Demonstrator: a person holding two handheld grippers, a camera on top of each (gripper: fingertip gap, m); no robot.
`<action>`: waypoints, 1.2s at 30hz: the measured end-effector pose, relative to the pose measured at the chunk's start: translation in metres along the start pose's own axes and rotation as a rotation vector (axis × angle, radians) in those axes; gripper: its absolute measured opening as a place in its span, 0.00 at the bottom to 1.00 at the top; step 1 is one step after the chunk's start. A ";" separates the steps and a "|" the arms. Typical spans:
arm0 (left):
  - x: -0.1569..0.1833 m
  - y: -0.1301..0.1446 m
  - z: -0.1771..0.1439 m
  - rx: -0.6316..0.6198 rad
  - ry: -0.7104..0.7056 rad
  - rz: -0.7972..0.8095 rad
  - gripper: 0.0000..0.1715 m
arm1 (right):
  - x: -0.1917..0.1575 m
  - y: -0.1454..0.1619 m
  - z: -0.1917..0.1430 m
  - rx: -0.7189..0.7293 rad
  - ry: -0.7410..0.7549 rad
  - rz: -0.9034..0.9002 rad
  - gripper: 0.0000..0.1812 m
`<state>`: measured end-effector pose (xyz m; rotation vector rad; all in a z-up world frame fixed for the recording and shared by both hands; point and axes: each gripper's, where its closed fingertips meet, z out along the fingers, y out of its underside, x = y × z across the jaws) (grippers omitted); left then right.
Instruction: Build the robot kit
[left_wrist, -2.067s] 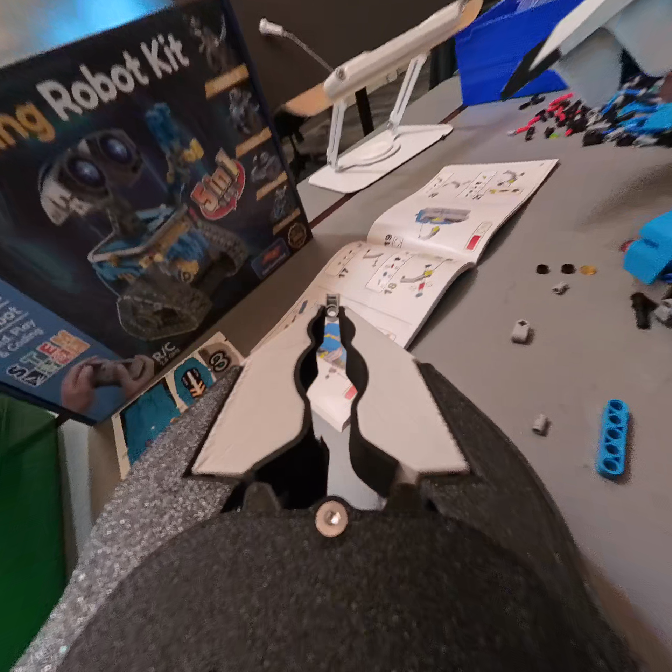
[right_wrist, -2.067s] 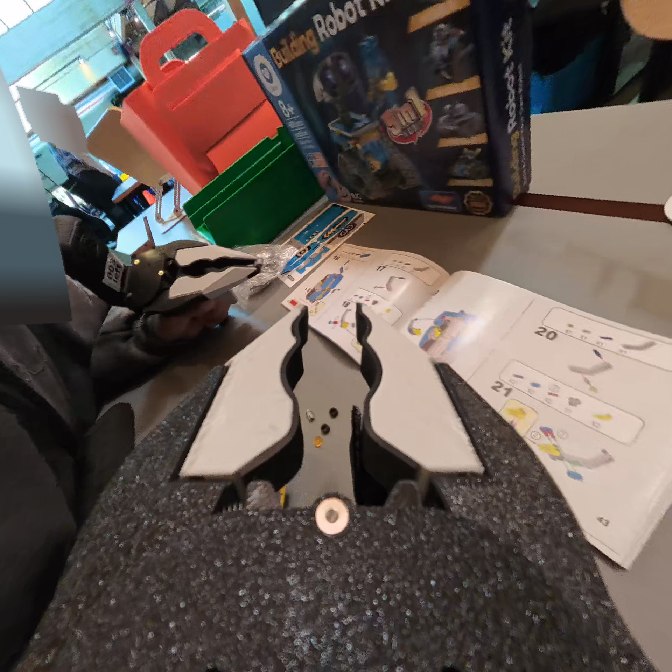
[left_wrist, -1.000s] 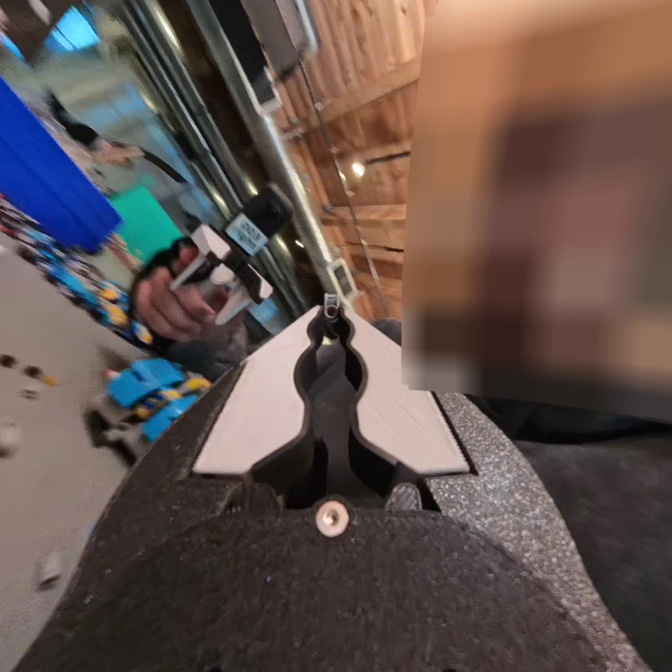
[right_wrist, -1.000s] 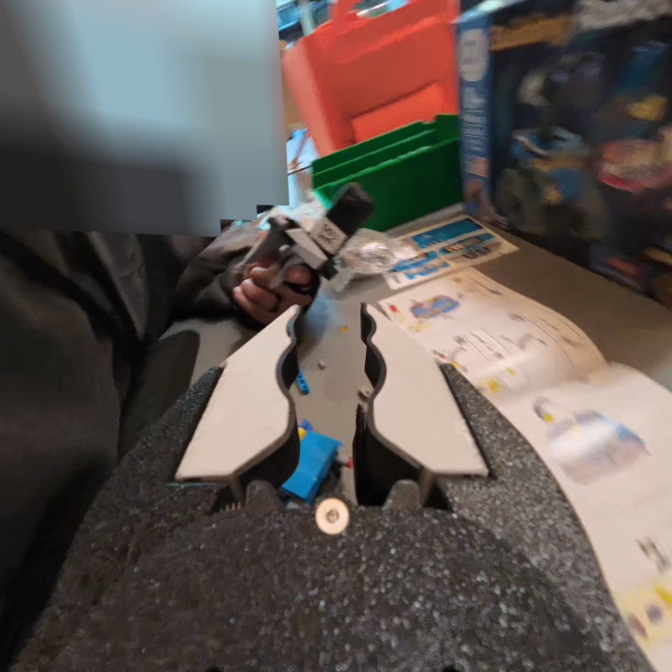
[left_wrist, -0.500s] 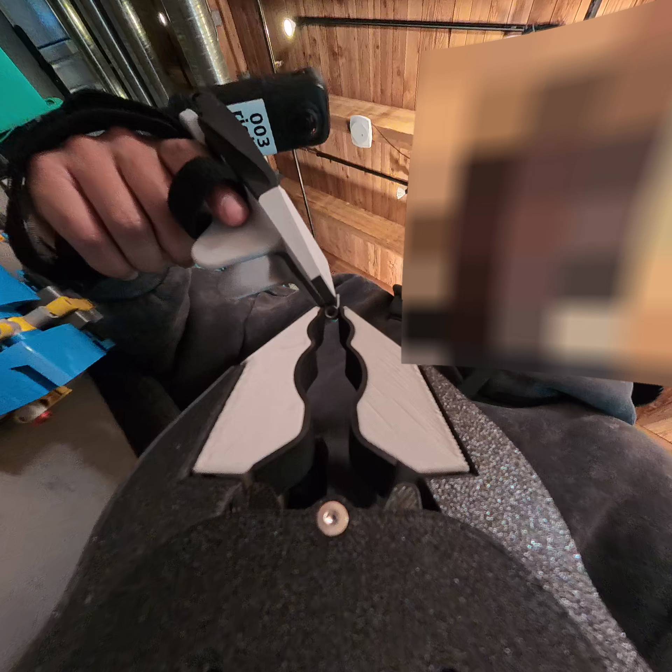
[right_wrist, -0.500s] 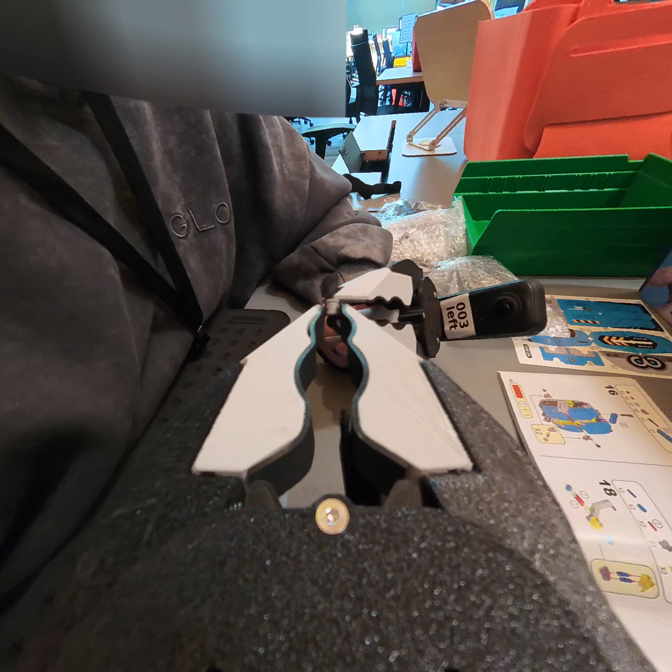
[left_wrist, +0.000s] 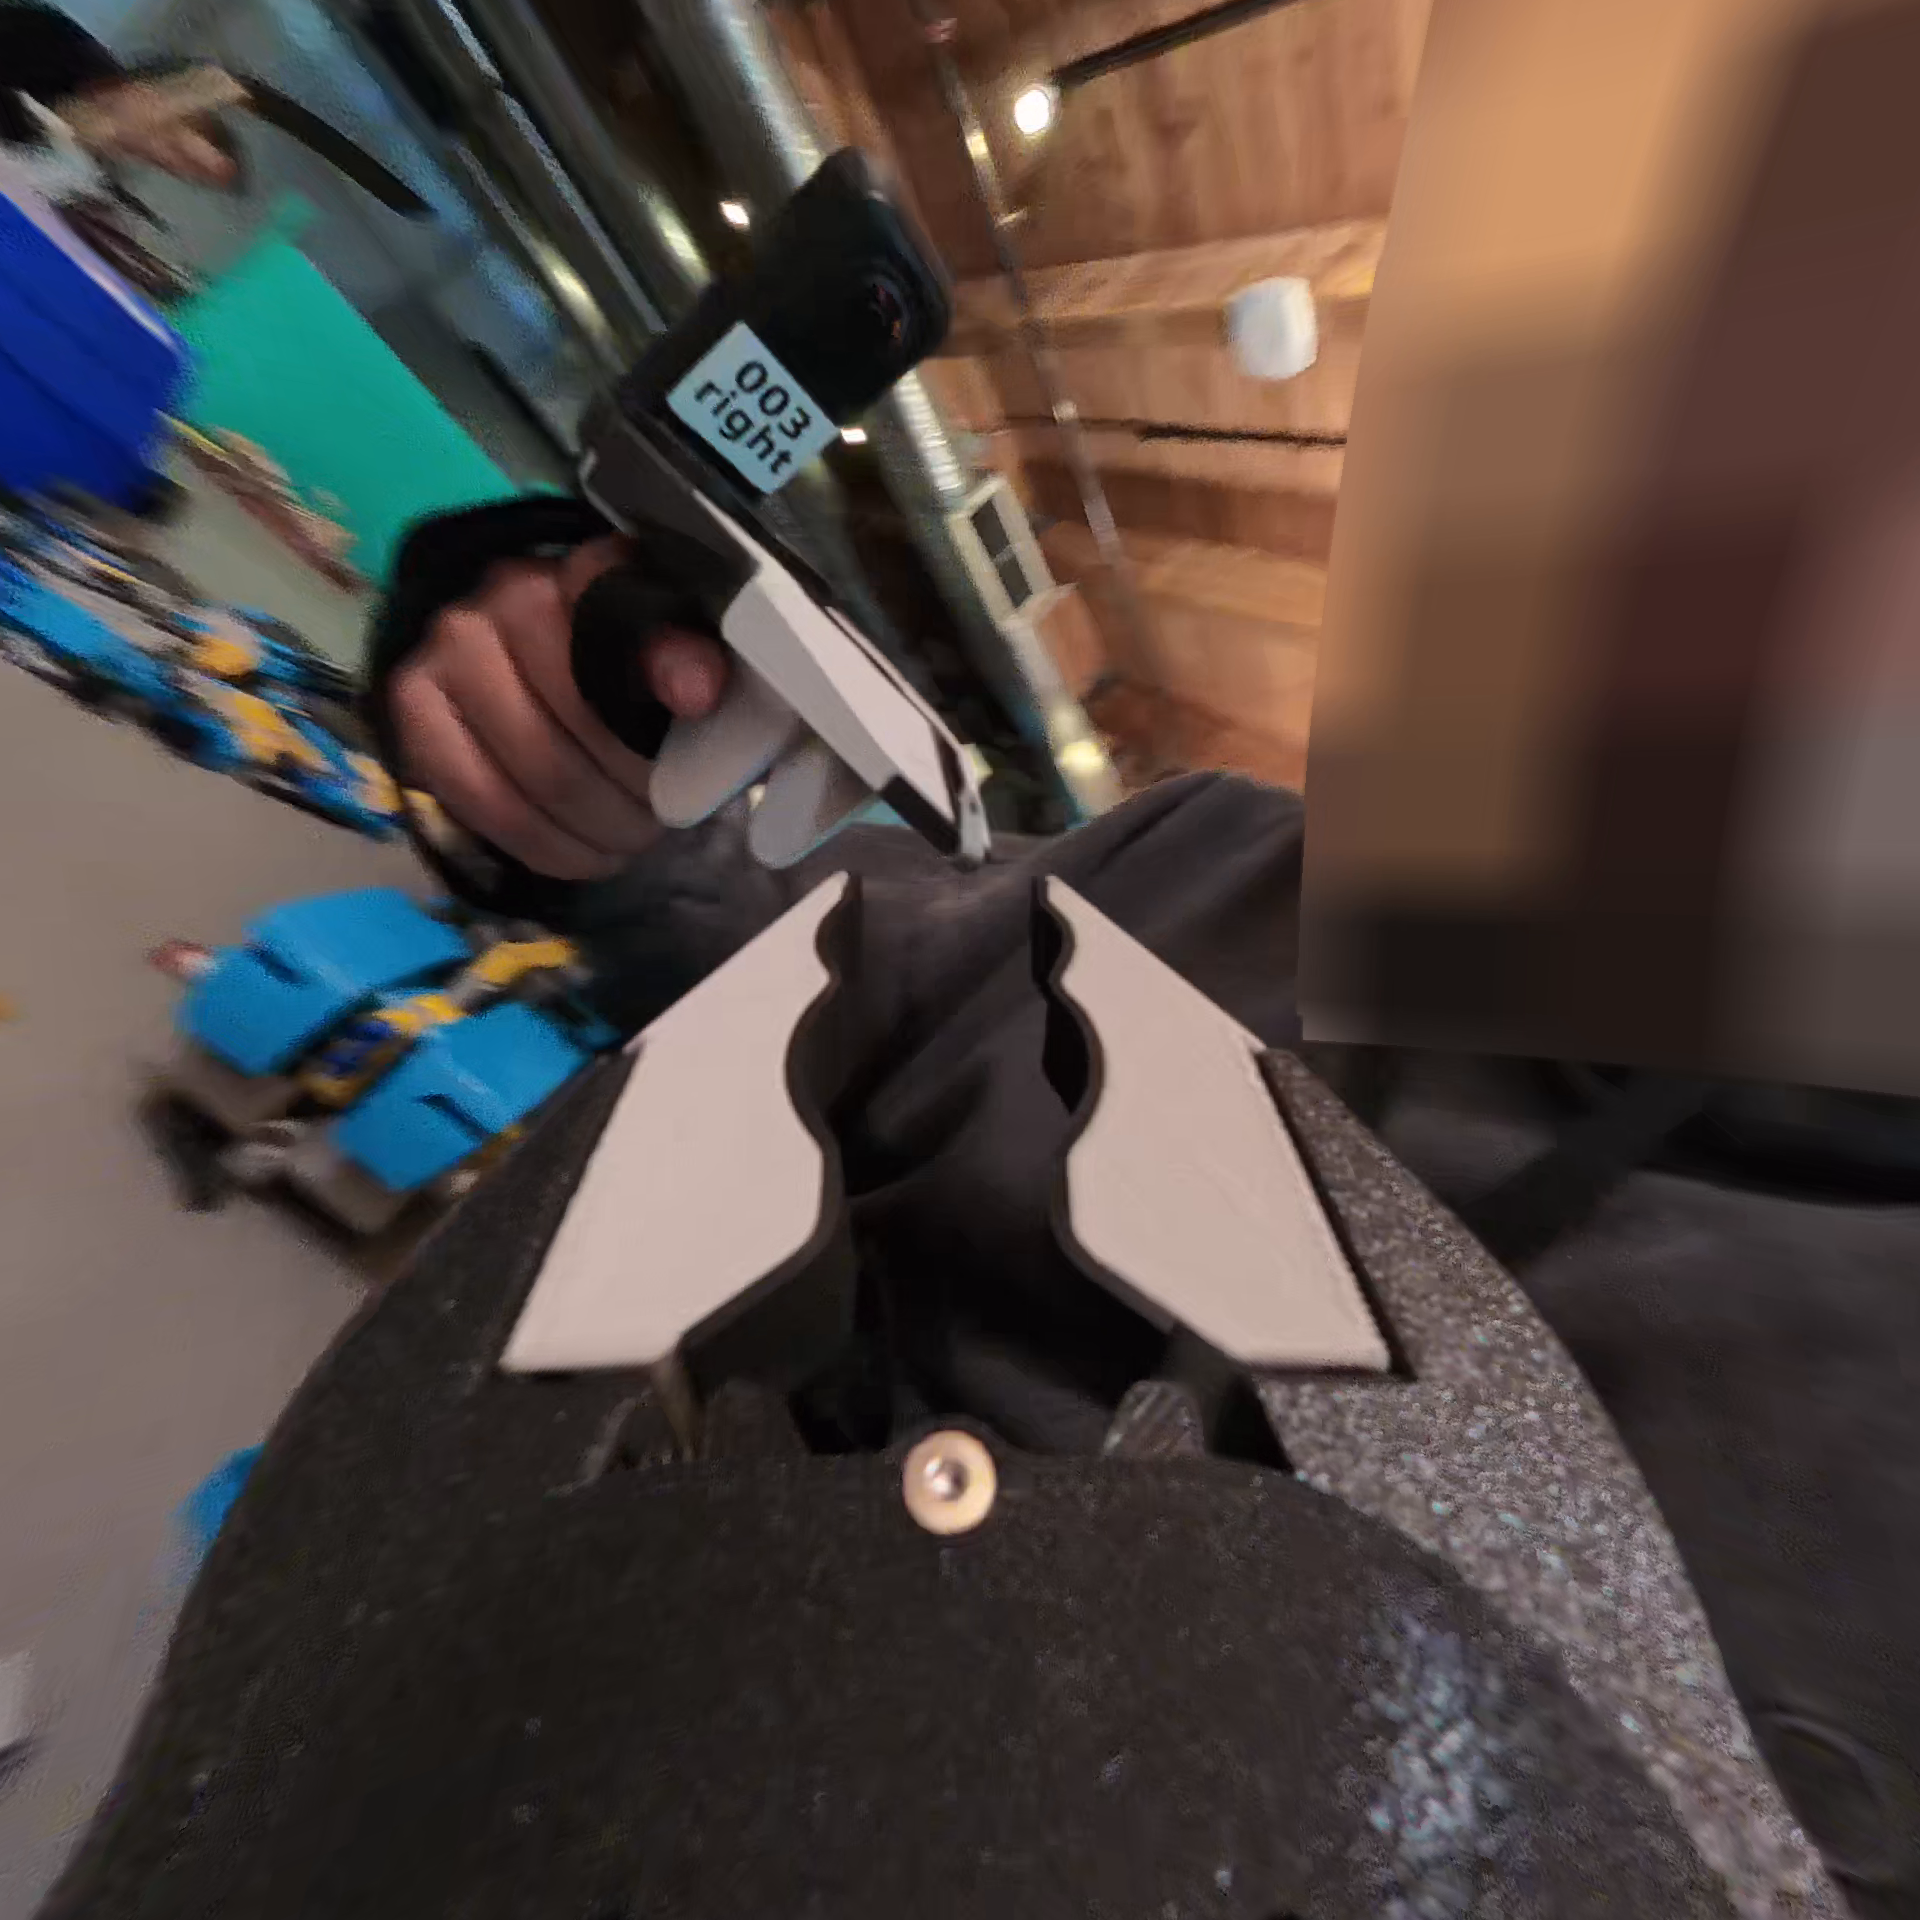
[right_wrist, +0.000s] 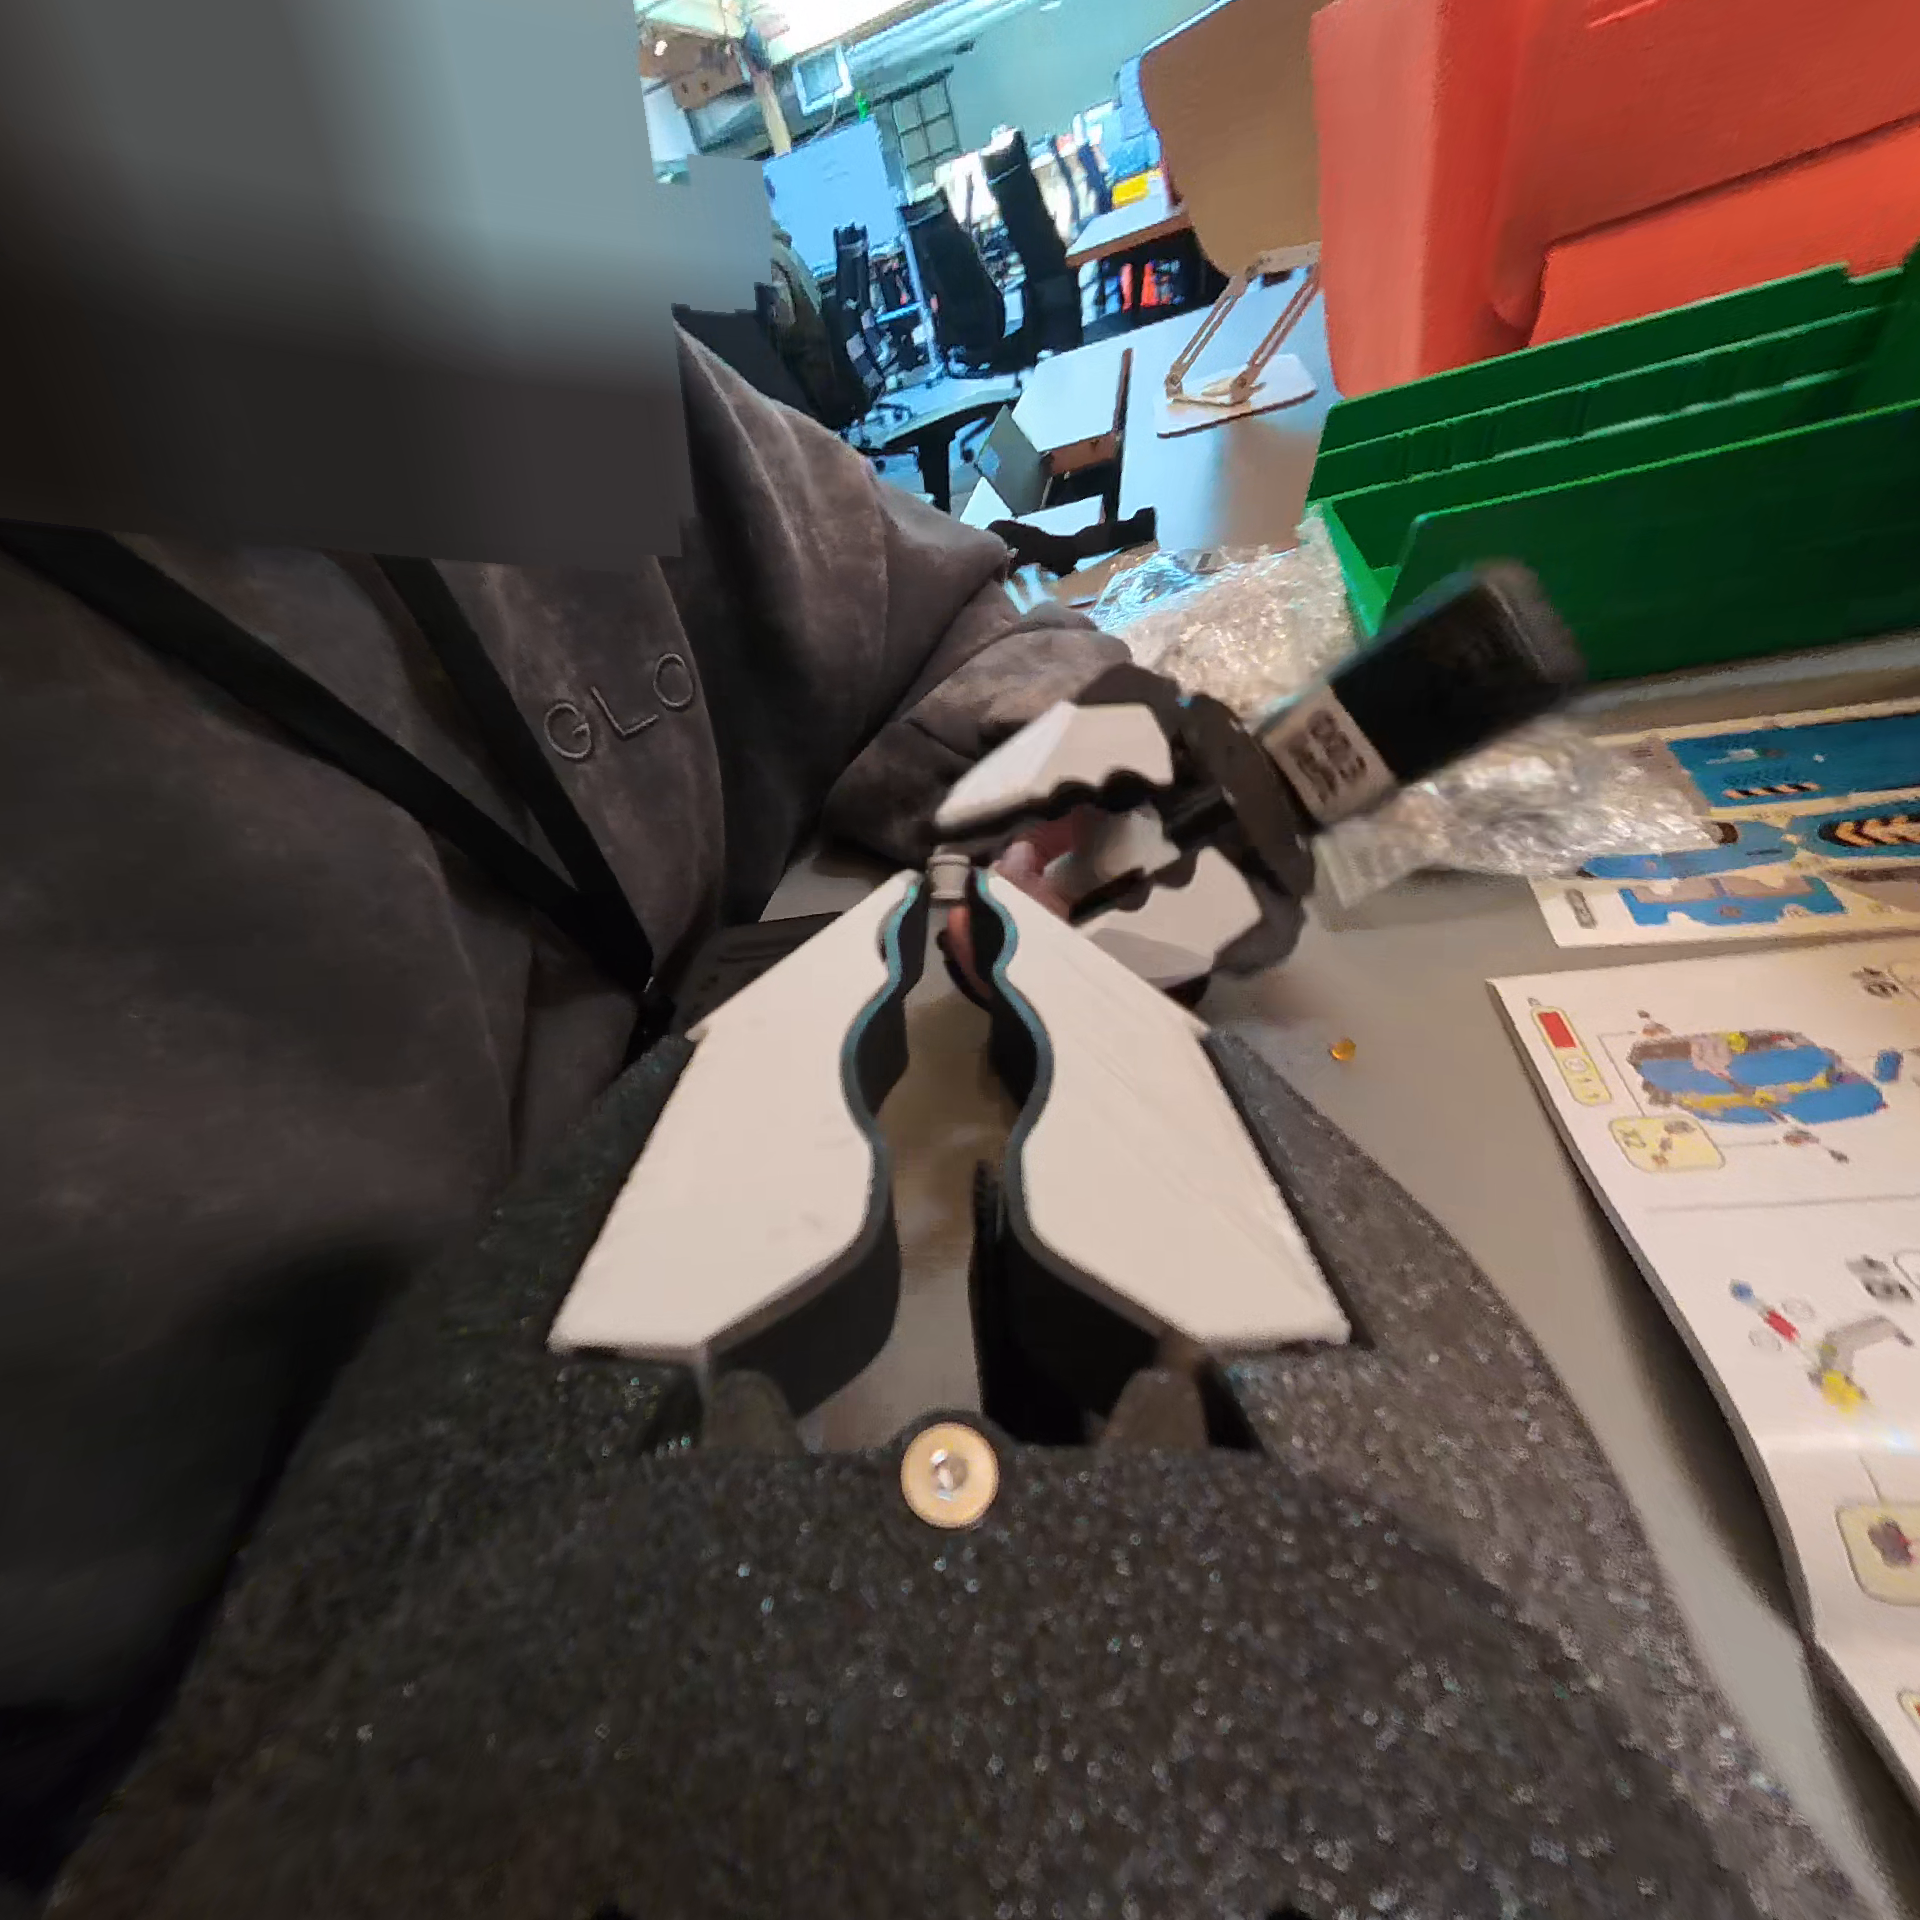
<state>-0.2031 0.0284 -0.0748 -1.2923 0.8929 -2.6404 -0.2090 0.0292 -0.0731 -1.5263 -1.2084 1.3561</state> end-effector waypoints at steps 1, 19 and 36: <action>-0.003 -0.002 -0.003 -0.015 -0.064 0.090 0.19 | 0.006 0.001 -0.007 0.011 0.026 0.022 0.04; -0.034 0.014 -0.012 -0.185 -0.406 0.480 0.16 | 0.050 0.013 -0.046 0.087 0.191 0.166 0.04; -0.018 -0.003 -0.001 0.029 -0.054 -0.086 0.16 | 0.015 0.007 -0.011 0.062 -0.013 0.146 0.04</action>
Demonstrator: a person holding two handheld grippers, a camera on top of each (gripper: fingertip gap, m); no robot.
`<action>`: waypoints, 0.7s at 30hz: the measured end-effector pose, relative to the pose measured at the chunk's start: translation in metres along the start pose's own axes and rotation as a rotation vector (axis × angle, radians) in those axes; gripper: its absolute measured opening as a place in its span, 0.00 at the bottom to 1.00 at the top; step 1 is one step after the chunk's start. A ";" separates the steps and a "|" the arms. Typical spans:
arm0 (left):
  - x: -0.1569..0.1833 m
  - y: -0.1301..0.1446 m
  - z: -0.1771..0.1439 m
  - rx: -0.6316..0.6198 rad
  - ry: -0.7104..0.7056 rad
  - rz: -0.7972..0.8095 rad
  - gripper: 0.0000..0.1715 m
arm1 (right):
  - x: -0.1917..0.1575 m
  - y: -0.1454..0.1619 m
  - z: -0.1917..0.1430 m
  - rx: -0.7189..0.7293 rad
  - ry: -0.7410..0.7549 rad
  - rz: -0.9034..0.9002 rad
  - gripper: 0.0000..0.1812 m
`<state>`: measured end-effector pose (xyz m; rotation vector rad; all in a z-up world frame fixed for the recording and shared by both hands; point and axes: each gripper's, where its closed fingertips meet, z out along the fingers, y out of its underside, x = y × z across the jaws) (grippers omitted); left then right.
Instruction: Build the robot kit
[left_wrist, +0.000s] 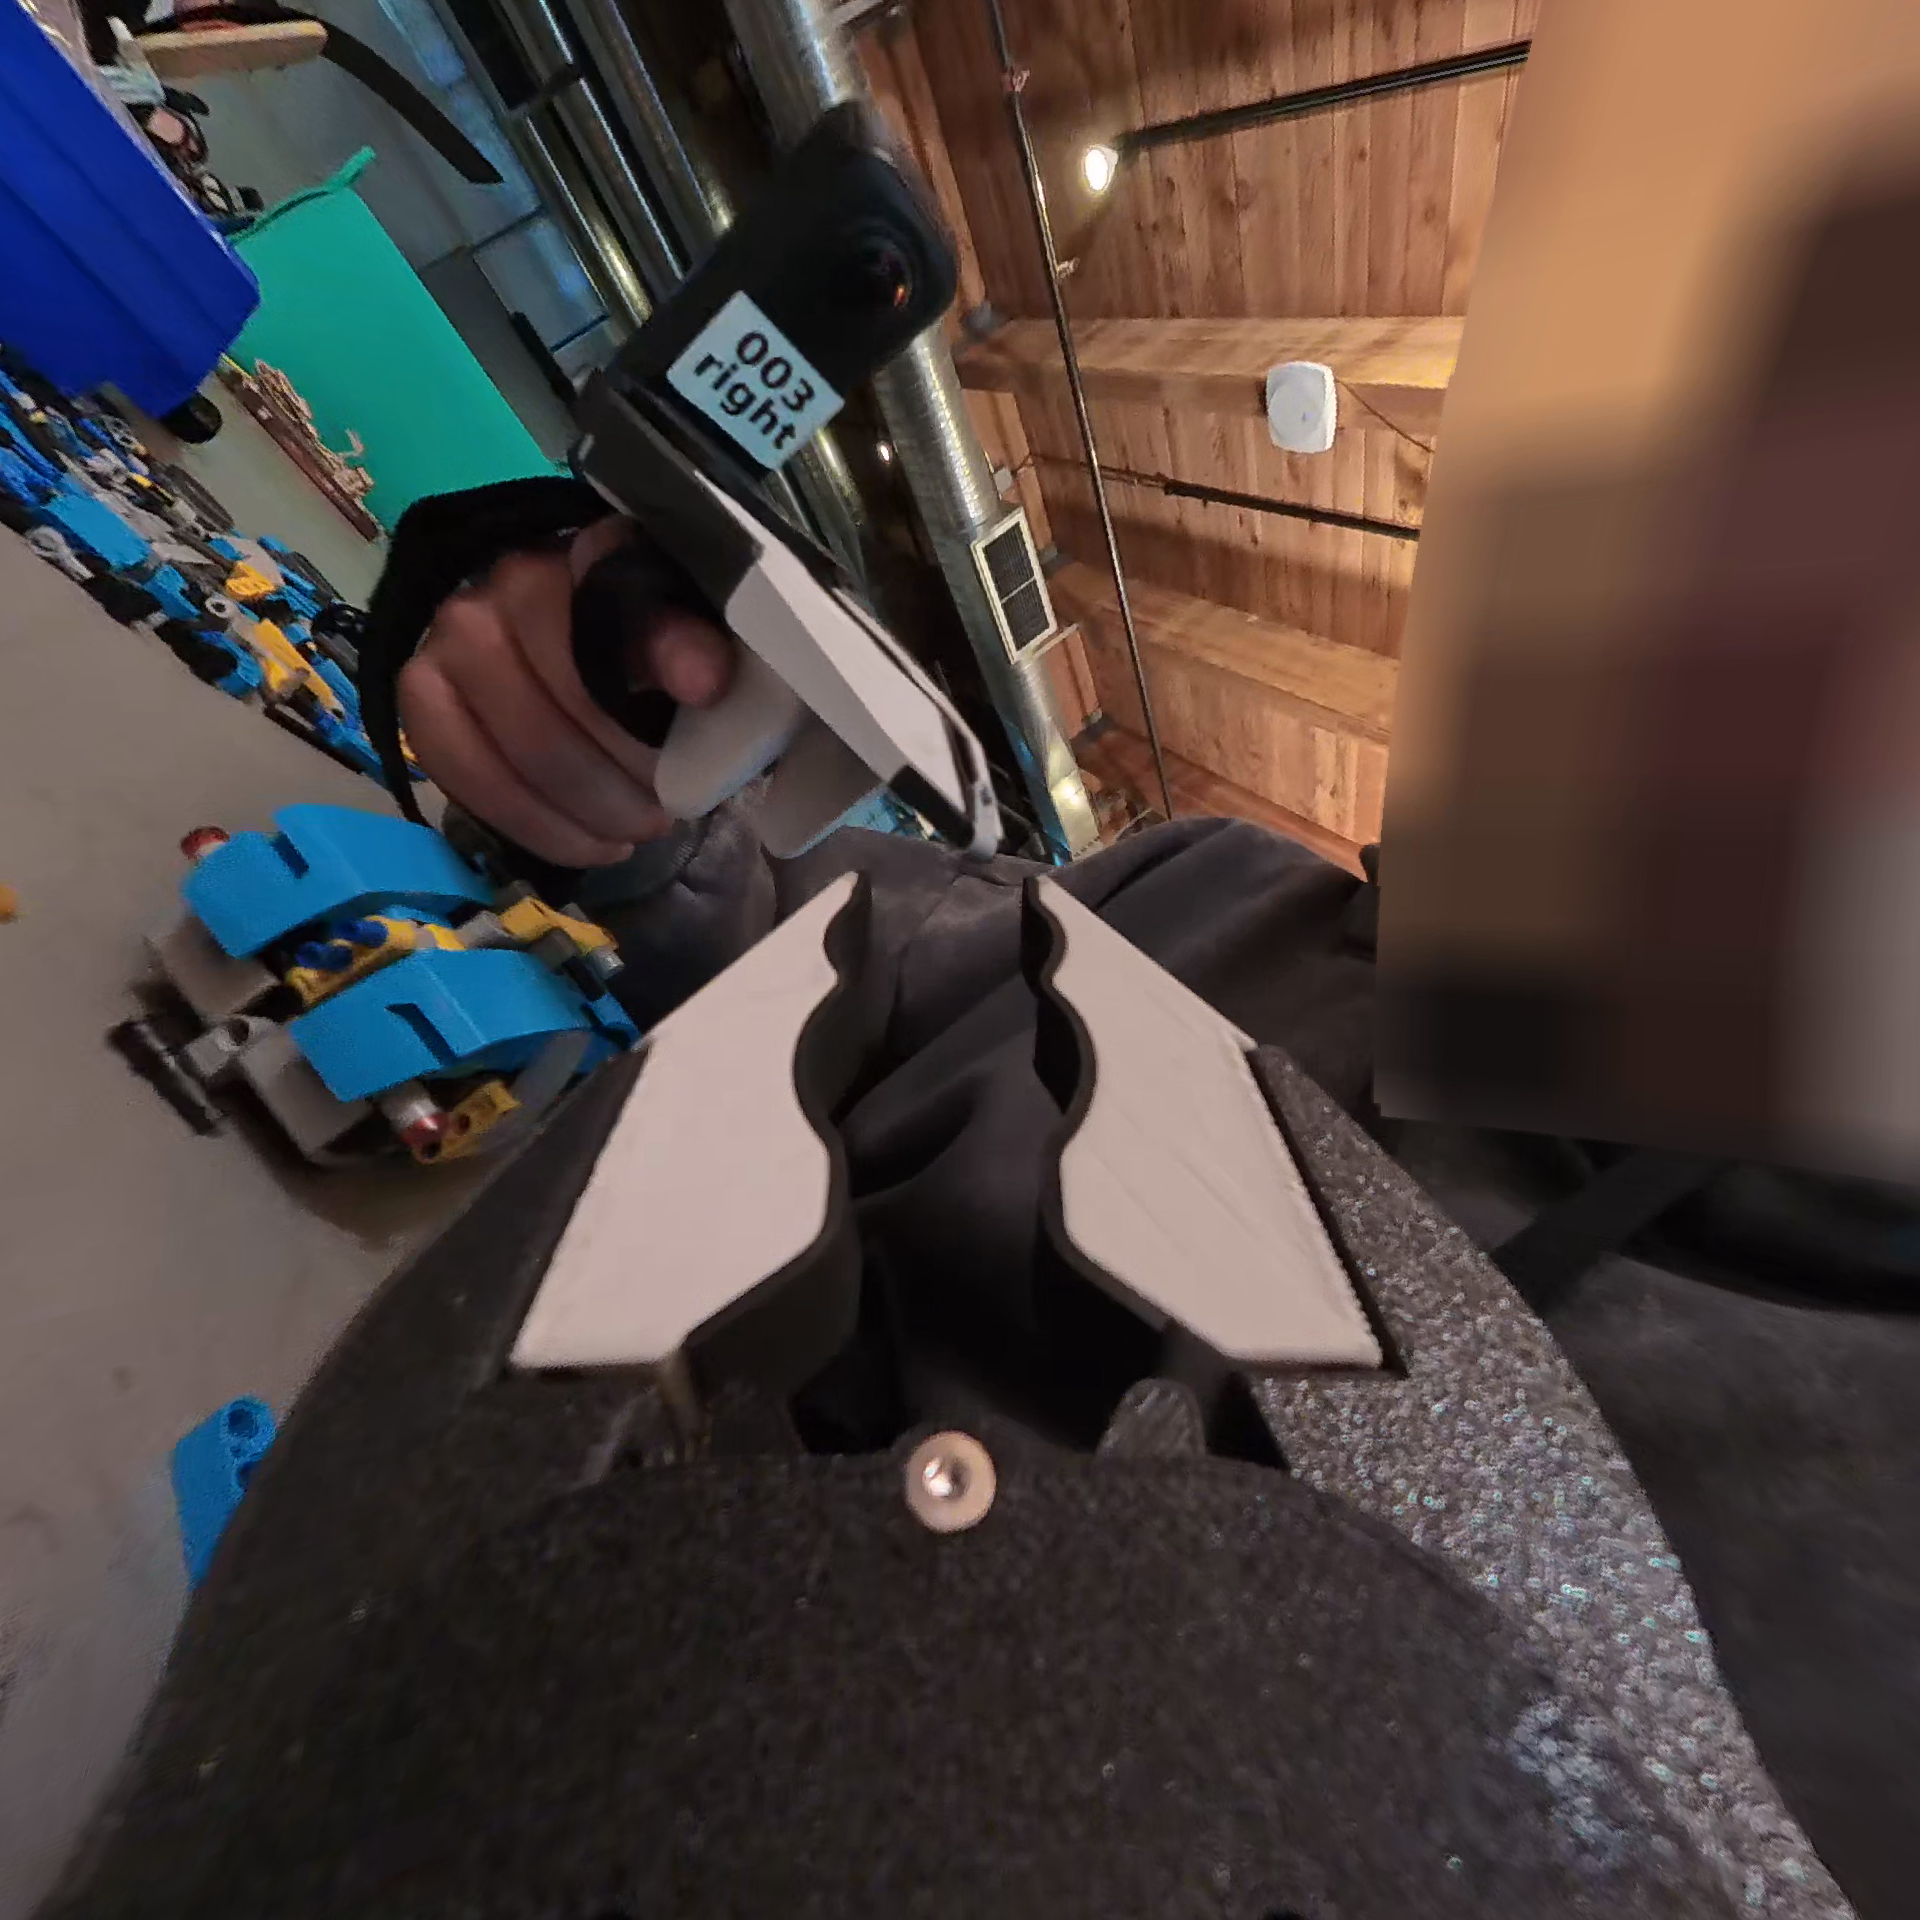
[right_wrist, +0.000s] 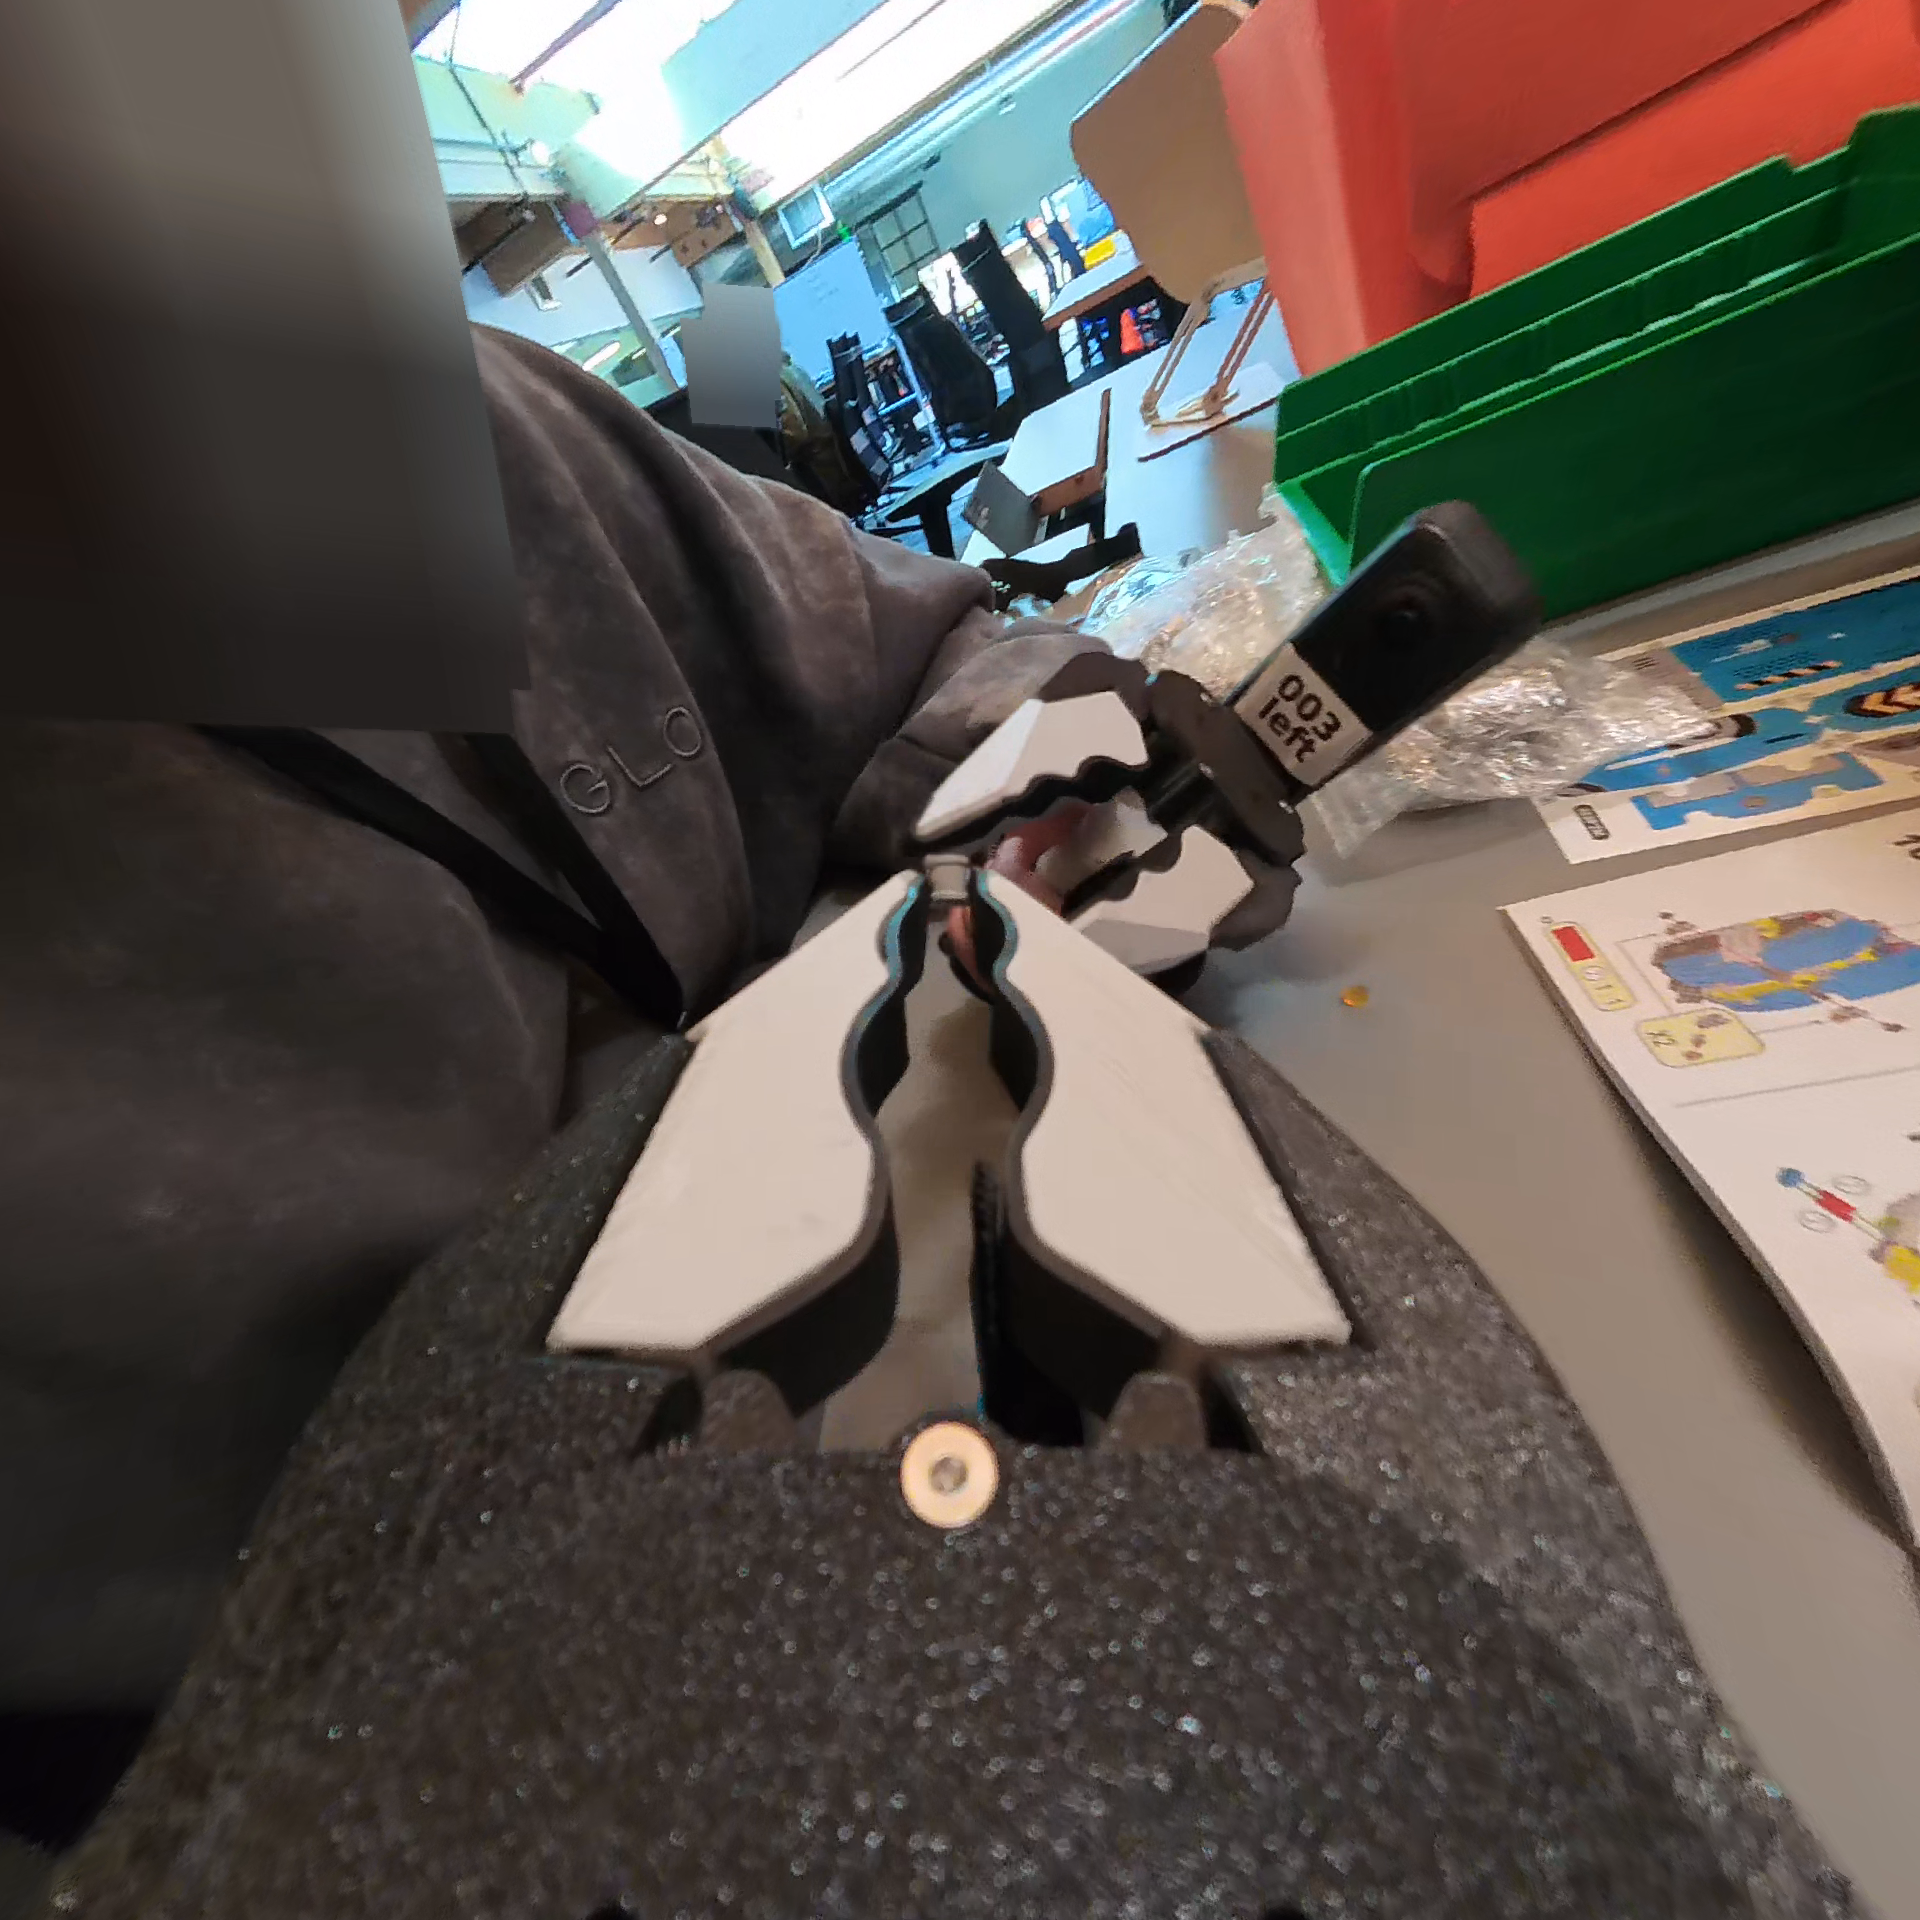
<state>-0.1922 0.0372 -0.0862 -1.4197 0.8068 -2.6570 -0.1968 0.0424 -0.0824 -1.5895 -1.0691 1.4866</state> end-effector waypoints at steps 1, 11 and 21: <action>0.001 0.001 0.001 -0.006 0.011 -0.010 0.16 | -0.003 0.000 0.002 -0.004 -0.016 -0.006 0.04; 0.011 0.012 0.006 -0.060 0.113 -0.088 0.11 | -0.014 0.009 0.014 -0.057 -0.061 -0.036 0.04; 0.015 0.025 0.010 -0.127 0.133 -0.091 0.06 | -0.021 0.016 0.019 -0.095 -0.079 -0.054 0.04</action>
